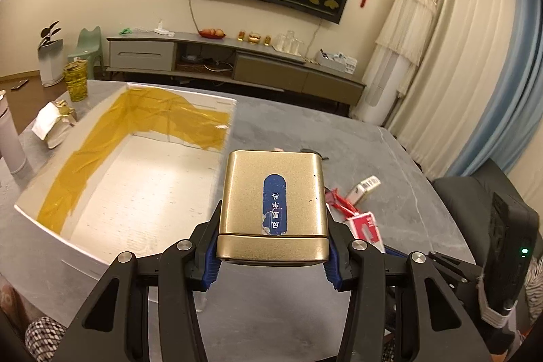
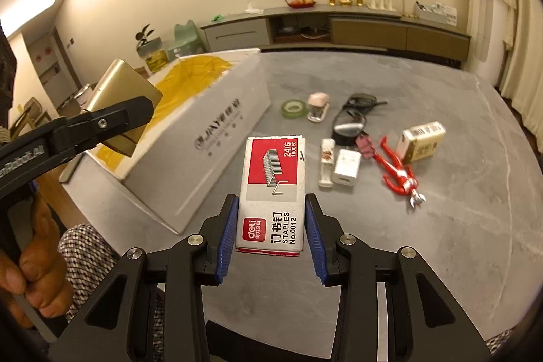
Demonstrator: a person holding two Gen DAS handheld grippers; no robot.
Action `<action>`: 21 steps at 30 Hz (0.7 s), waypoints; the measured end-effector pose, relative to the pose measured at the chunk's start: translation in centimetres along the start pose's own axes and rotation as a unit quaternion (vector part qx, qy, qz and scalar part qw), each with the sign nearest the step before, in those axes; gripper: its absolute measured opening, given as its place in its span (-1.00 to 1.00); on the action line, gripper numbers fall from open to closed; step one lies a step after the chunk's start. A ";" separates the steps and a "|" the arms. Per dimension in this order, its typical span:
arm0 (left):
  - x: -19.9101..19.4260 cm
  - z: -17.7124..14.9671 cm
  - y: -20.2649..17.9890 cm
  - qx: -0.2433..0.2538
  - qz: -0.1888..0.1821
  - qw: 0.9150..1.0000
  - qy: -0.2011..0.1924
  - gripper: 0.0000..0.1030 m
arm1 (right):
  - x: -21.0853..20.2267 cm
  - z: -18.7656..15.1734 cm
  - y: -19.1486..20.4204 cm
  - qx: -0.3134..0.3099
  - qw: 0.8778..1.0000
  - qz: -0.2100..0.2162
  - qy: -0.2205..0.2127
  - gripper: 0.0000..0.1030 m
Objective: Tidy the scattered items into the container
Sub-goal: 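Carry the gold tin and staples box over the white box with both tools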
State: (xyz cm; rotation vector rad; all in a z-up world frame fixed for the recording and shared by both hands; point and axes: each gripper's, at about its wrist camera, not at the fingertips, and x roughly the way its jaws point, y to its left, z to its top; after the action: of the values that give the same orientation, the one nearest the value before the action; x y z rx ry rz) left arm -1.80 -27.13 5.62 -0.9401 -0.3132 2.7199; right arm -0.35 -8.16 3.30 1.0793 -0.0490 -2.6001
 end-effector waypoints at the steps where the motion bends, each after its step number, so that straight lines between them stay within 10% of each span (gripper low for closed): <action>1: -0.1 0.1 0.4 -0.003 0.003 1.000 -0.001 -0.03 | 0.0 0.3 0.3 -0.002 1.000 0.003 0.000 -0.22; 21: -1.7 1.6 9.0 -0.044 0.061 0.997 -0.024 -0.03 | 0.0 5.5 8.9 -0.063 0.995 0.073 -0.021 -0.21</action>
State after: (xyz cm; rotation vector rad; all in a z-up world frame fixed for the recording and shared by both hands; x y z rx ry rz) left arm -2.93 -36.35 5.32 -0.9458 -0.3998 2.8645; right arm -1.66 -17.12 8.62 0.9403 0.0244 -2.4588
